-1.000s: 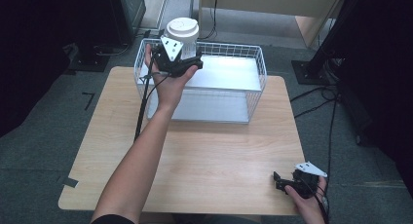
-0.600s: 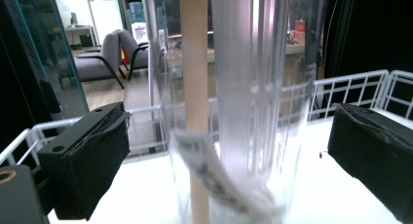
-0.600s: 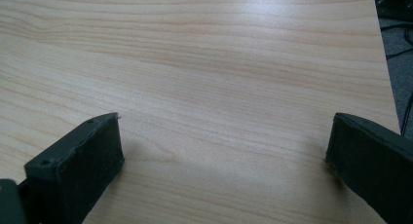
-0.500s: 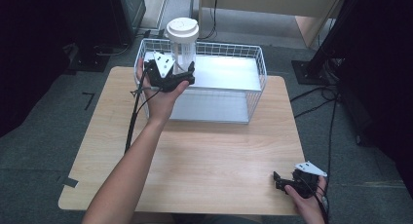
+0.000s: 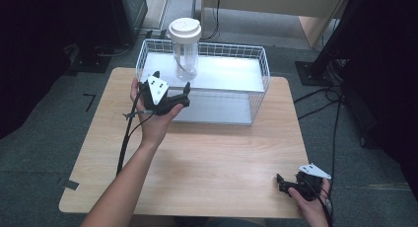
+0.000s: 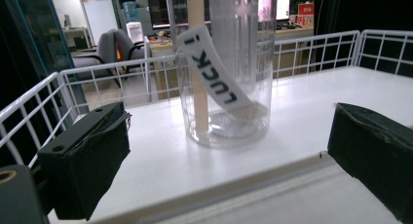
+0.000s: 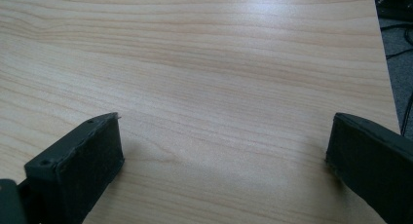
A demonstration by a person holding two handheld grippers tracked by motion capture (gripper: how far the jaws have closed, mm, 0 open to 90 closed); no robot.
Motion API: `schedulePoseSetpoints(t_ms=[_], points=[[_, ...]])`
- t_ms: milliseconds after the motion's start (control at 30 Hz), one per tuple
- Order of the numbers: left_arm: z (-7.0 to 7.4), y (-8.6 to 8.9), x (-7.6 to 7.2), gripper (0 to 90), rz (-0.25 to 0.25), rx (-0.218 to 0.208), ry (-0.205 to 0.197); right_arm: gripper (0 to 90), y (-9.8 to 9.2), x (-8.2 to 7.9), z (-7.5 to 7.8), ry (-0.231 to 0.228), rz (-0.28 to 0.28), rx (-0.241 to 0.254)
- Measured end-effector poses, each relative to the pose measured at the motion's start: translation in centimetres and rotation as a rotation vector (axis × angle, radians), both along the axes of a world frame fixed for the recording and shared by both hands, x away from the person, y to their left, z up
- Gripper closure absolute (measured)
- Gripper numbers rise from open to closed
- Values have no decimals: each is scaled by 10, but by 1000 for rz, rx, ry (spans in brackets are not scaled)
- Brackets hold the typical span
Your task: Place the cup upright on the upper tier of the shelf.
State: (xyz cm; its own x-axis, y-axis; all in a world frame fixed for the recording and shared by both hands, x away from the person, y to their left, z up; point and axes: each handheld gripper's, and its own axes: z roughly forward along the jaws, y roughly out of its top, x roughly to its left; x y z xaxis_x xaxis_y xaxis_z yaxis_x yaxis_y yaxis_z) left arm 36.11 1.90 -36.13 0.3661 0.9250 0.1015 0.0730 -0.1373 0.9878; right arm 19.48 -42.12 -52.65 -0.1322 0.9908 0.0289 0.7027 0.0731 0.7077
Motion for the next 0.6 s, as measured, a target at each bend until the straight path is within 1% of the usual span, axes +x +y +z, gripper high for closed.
schedulePoseSetpoints(t_ms=[133, 267, 500, 600], points=[[-12, 6, -12, 22, 7, 18, 0, 0, 0, 0, 0, 0, 0, 0], [-23, 14, -21, 22, 19, 18, 15, 0, 0, 0, 0, -1, 0, 0], [-43, 30, -35, 22, 38, 11, 53, 0, 0, 0, 0, 0, 0, 1], [-53, 36, -40, 22, 46, 15, 76, 0, 0, 0, 0, 0, -1, 1]])
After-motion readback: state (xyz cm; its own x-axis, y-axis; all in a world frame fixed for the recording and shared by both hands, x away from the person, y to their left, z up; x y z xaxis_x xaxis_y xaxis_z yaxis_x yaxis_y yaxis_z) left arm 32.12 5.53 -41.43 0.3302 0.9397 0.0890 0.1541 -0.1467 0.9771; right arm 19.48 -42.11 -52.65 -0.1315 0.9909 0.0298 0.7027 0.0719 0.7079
